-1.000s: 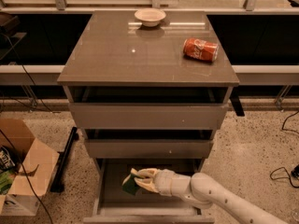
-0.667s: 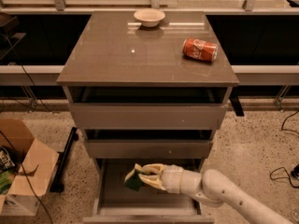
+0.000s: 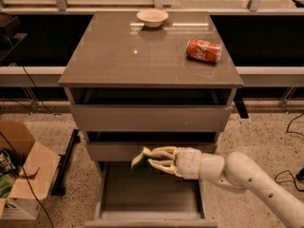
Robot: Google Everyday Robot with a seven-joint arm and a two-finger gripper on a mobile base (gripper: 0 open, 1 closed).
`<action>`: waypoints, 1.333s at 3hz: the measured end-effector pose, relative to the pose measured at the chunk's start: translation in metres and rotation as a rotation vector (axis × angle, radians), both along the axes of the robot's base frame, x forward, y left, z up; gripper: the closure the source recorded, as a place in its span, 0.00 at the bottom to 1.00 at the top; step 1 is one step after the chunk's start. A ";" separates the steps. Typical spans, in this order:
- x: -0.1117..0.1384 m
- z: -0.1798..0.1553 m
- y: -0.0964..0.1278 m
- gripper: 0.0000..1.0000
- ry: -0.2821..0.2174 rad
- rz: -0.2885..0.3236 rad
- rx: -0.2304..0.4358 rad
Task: Pick sponge from bottom drawer and place on counter
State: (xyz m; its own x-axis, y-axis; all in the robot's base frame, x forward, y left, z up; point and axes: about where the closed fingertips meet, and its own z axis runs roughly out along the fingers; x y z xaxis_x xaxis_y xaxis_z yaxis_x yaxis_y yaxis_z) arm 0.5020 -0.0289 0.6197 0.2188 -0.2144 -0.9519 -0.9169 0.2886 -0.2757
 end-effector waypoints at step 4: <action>0.020 0.217 0.025 1.00 -0.305 0.133 -0.165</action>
Offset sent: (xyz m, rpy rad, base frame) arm 0.0173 0.0194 0.2446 -0.2296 -0.3755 0.1409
